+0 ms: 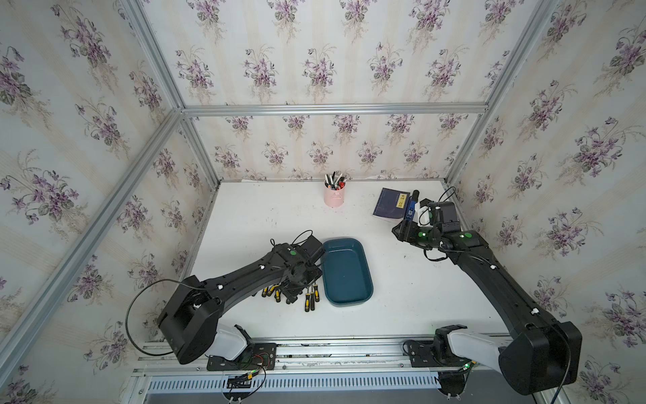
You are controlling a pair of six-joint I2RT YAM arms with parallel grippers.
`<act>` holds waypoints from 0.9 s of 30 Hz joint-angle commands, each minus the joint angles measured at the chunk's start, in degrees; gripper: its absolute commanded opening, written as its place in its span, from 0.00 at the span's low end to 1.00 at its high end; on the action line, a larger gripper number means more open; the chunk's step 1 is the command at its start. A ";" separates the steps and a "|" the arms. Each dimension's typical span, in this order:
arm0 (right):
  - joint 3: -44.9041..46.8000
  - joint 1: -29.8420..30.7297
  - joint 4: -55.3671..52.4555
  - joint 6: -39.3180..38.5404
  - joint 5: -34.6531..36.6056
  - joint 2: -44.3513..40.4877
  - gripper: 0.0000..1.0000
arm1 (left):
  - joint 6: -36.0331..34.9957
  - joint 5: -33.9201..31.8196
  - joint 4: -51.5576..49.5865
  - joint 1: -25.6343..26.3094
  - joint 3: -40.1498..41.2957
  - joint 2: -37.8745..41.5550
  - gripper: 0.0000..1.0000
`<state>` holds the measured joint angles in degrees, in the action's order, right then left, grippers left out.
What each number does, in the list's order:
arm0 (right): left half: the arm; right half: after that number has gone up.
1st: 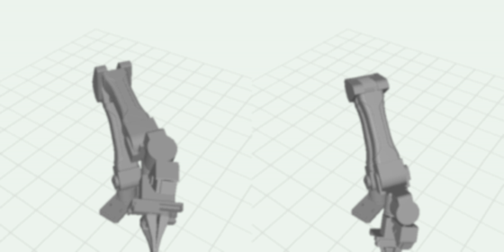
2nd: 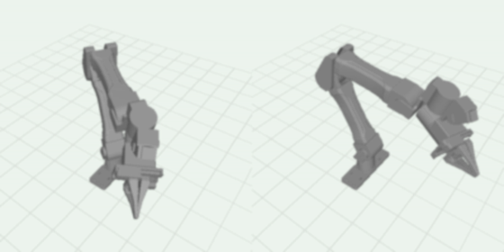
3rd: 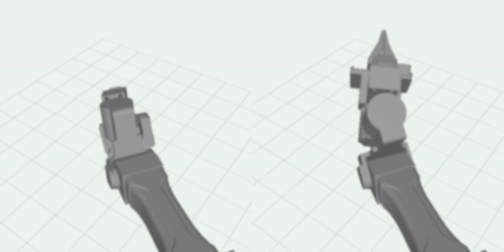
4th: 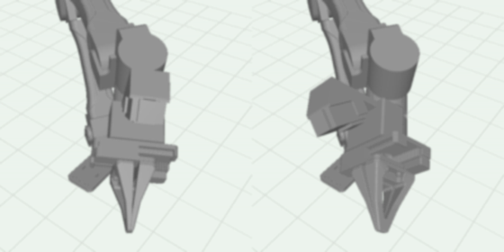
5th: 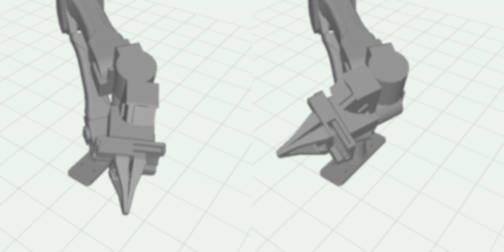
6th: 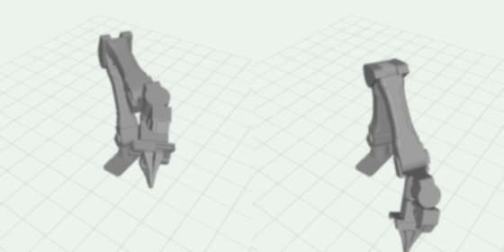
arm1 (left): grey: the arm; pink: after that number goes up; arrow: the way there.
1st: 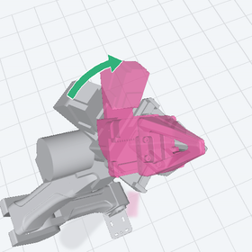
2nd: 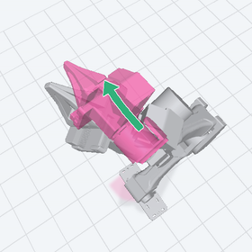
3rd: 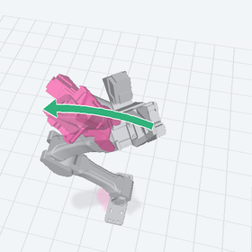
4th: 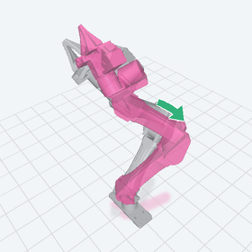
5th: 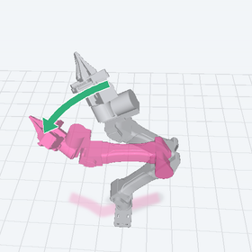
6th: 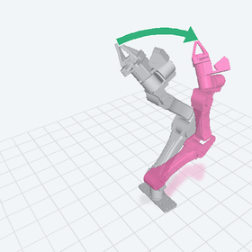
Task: Put the file tool into the storage box
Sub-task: Pick up the file tool from the center of the board.
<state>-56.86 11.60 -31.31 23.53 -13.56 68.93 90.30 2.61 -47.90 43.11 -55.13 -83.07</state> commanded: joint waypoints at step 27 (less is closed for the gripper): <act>1.16 0.53 -1.45 -3.15 0.57 4.59 0.57 | -7.85 -3.49 7.72 -2.04 2.07 -9.20 0.45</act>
<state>-55.33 12.01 -31.68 21.15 -13.82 73.25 83.61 -0.38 -40.69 41.25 -52.69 -91.66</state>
